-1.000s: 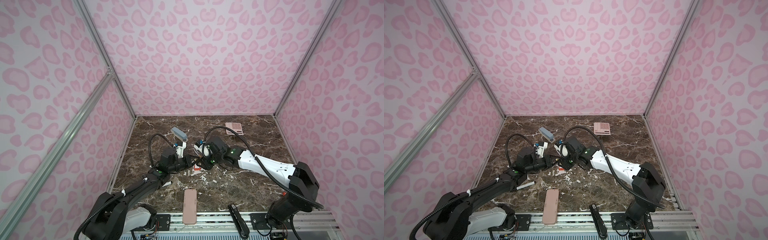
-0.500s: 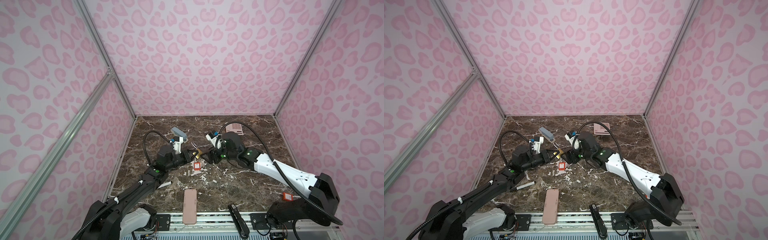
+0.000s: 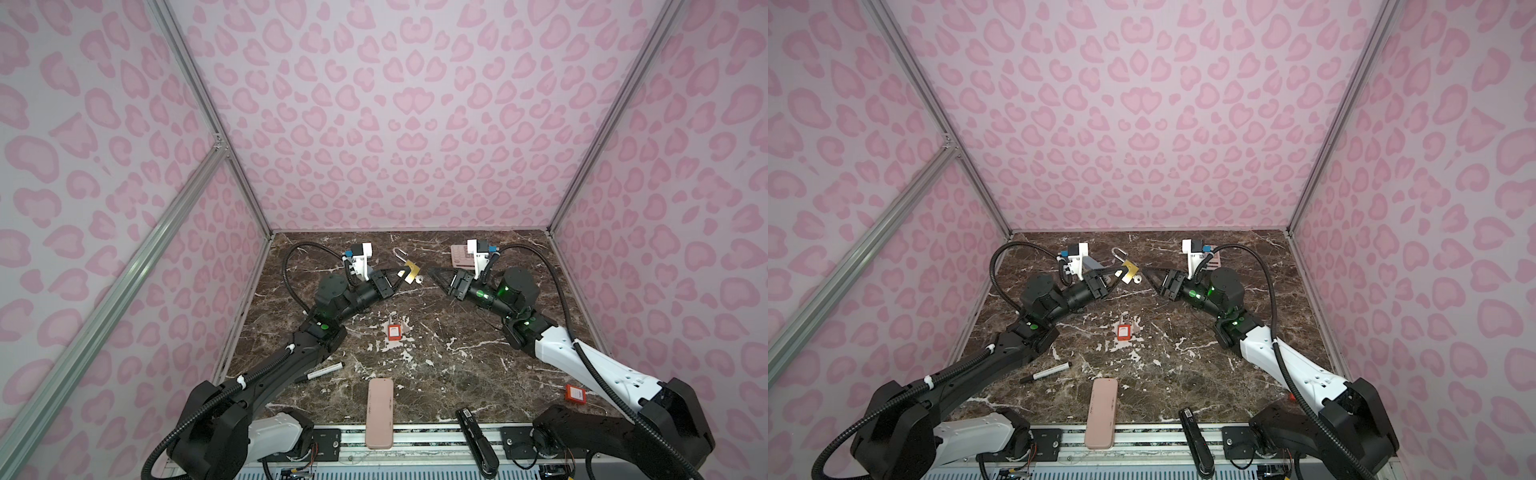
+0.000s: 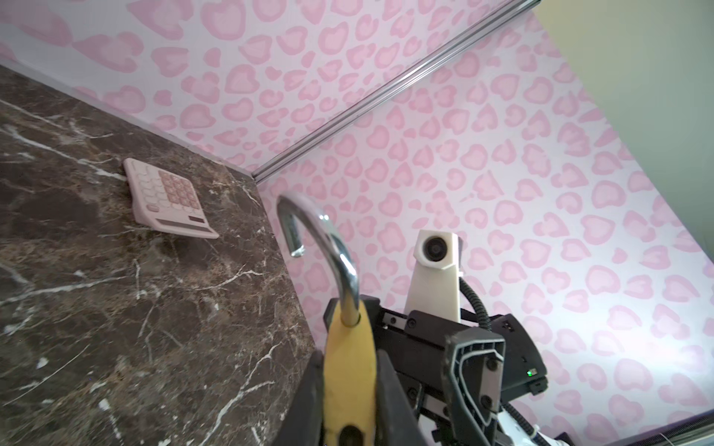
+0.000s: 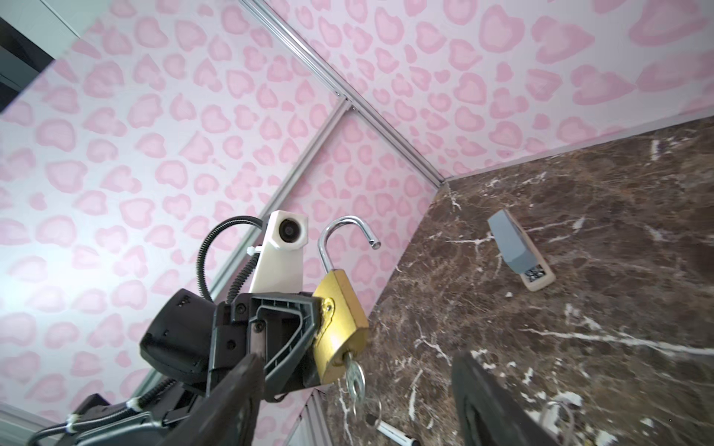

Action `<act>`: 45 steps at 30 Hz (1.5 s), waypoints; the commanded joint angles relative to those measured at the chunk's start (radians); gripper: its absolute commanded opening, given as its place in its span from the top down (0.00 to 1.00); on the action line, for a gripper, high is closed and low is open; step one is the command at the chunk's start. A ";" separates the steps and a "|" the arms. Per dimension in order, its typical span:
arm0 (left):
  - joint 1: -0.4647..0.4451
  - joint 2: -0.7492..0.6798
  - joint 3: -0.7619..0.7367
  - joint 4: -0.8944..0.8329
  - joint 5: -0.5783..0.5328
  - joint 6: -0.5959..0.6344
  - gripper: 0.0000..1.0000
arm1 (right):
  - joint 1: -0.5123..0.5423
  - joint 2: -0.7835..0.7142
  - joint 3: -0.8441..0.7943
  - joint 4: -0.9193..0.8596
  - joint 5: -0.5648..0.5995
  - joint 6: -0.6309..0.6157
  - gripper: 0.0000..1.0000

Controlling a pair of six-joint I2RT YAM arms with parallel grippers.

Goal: Lock with the key

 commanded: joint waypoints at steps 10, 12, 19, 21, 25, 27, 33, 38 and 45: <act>-0.049 0.025 0.040 0.276 -0.088 -0.047 0.96 | 0.048 0.095 0.031 0.296 -0.035 0.199 0.30; -0.052 0.031 0.040 0.285 -0.089 -0.048 0.96 | 0.063 0.102 0.033 0.310 -0.036 0.206 0.35; -0.054 0.044 0.042 0.297 -0.079 -0.058 0.96 | 0.076 0.125 0.025 0.391 -0.012 0.252 0.55; -0.054 0.041 0.037 0.301 -0.083 -0.059 0.96 | 0.076 0.126 0.027 0.396 -0.005 0.257 0.59; -0.054 0.036 0.026 0.305 -0.084 -0.062 0.96 | 0.076 0.136 0.029 0.395 0.004 0.259 0.66; -0.055 0.035 0.020 0.308 -0.083 -0.065 0.96 | 0.077 0.146 0.037 0.404 -0.010 0.267 0.71; -0.055 0.026 0.005 0.295 -0.081 -0.063 0.83 | 0.076 0.179 0.054 0.446 -0.027 0.305 0.92; -0.055 -0.004 -0.024 0.272 -0.101 -0.052 0.41 | 0.073 0.179 0.047 0.461 -0.027 0.309 0.99; -0.047 -0.115 -0.080 0.153 -0.143 0.010 0.26 | 0.050 0.144 0.023 0.407 -0.055 0.271 1.00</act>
